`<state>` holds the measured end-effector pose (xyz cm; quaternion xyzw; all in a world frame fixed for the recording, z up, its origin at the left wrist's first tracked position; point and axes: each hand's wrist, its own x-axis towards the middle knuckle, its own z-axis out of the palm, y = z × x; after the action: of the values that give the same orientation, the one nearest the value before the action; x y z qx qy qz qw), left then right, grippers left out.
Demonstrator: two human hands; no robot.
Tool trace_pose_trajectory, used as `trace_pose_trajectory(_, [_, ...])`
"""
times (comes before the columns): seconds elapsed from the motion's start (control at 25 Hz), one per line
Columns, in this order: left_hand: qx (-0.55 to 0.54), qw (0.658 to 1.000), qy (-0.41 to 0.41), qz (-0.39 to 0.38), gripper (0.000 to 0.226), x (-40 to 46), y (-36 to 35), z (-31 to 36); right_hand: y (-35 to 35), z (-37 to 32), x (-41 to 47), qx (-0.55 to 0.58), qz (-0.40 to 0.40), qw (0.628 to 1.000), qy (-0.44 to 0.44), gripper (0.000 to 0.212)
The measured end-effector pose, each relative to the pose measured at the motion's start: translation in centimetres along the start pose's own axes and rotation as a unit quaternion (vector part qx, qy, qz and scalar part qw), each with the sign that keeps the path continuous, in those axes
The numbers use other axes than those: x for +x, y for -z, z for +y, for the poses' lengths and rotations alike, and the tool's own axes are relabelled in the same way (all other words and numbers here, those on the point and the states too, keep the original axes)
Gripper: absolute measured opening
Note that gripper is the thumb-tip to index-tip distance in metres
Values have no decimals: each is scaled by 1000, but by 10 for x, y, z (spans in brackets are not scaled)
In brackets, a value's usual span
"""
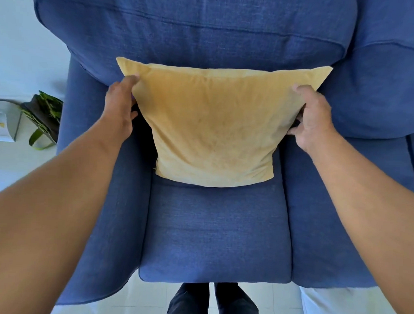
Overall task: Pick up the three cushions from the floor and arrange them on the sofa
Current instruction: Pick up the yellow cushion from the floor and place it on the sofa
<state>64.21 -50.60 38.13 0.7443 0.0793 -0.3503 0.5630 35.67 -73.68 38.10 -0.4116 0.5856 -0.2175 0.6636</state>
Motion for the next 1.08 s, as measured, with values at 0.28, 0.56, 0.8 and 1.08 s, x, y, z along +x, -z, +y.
trace_pose_trajectory(0.28, [51, 983, -169, 46, 11, -19, -11, 7, 2, -4, -2, -24, 103, 989, 98, 16])
trace_pose_trajectory(0.56, [1, 996, -78, 32, 28, -16, 1, -2, 5, 4, -5, -53, 64, 996, 35, 16])
trace_pose_trajectory(0.8, [41, 989, -100, 100, 52, -47, 12, -12, 19, 5, -32, -111, 93, 986, 79, 21])
trace_pose_trajectory(1.08, [263, 958, -113, -28, 32, -146, 3, -80, 66, 49, -120, -242, 82, 964, 78, 53])
